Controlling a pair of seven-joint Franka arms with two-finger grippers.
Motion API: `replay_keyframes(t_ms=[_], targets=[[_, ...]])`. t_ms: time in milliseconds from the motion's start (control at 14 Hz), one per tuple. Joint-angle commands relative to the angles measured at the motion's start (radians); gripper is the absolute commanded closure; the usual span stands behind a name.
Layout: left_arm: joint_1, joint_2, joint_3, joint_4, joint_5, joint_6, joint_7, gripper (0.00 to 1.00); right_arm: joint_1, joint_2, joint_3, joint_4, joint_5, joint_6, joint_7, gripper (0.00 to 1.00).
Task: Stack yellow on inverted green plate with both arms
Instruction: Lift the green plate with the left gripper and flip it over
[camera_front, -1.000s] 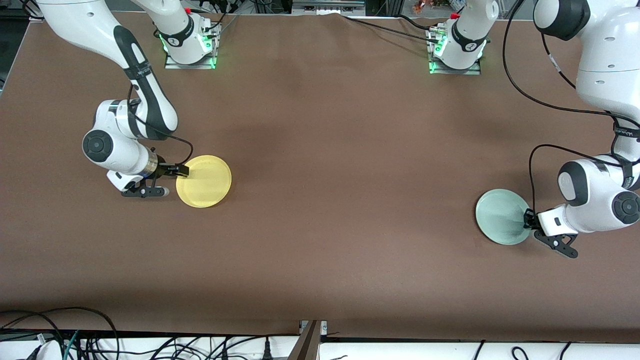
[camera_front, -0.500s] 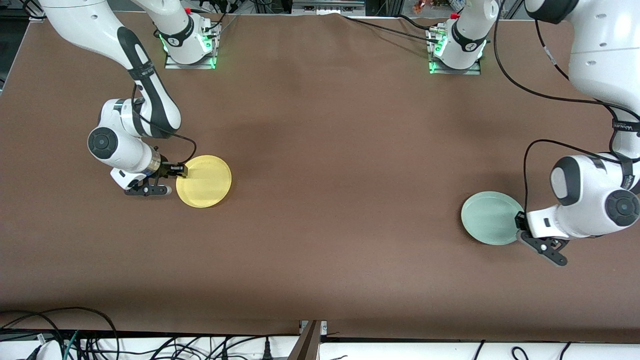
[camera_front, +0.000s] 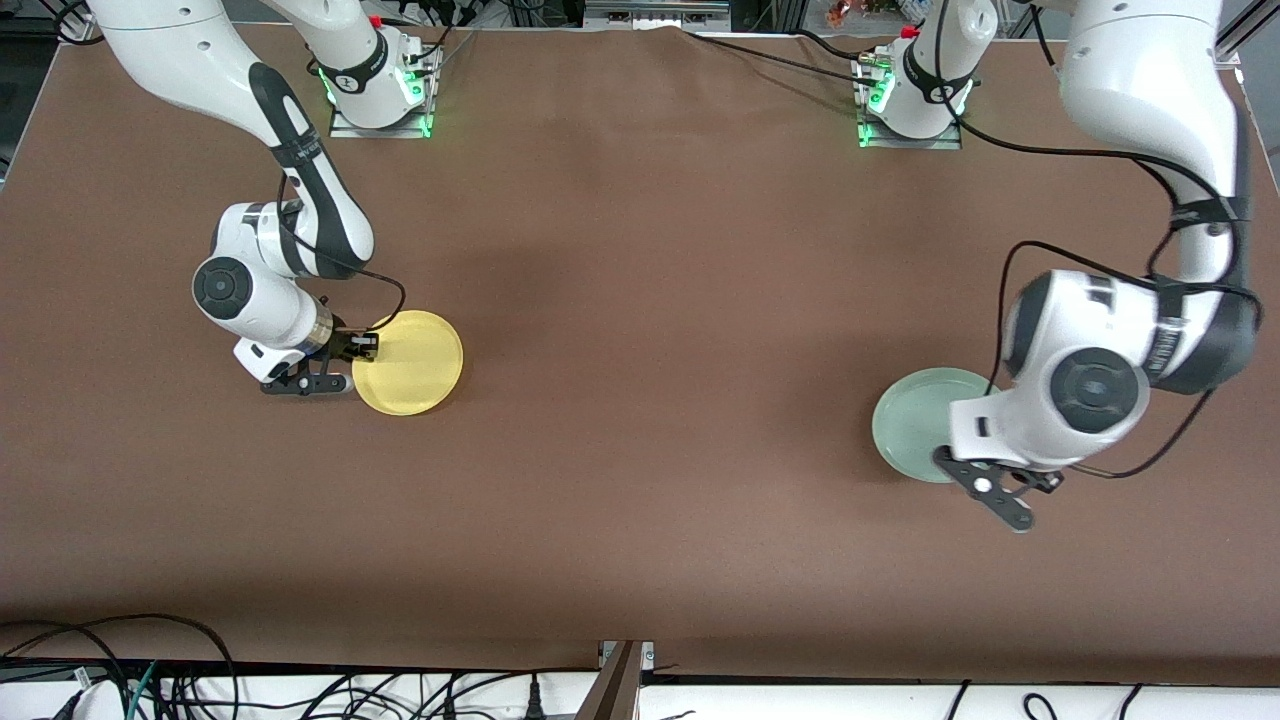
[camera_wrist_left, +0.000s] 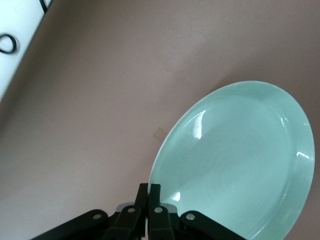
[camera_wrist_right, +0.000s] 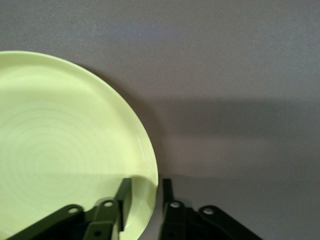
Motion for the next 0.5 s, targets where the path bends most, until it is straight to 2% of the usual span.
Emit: replay_keyframes(t_ms=[0, 214, 429], targets=[[-0.109, 0.004, 0.019, 0.027, 0.115, -0.065, -0.100, 1.00, 0.000, 0.012, 0.001, 0.007, 0.014, 0.017, 0.005, 0.99], [-0.249, 0.009, 0.020, 0.032, 0.262, -0.151, -0.364, 1.00, 0.000, 0.012, 0.001, 0.013, 0.019, 0.016, 0.005, 1.00], [-0.394, 0.036, 0.020, 0.030, 0.351, -0.250, -0.646, 1.00, 0.012, 0.012, 0.001, 0.051, 0.020, -0.001, 0.010, 1.00]])
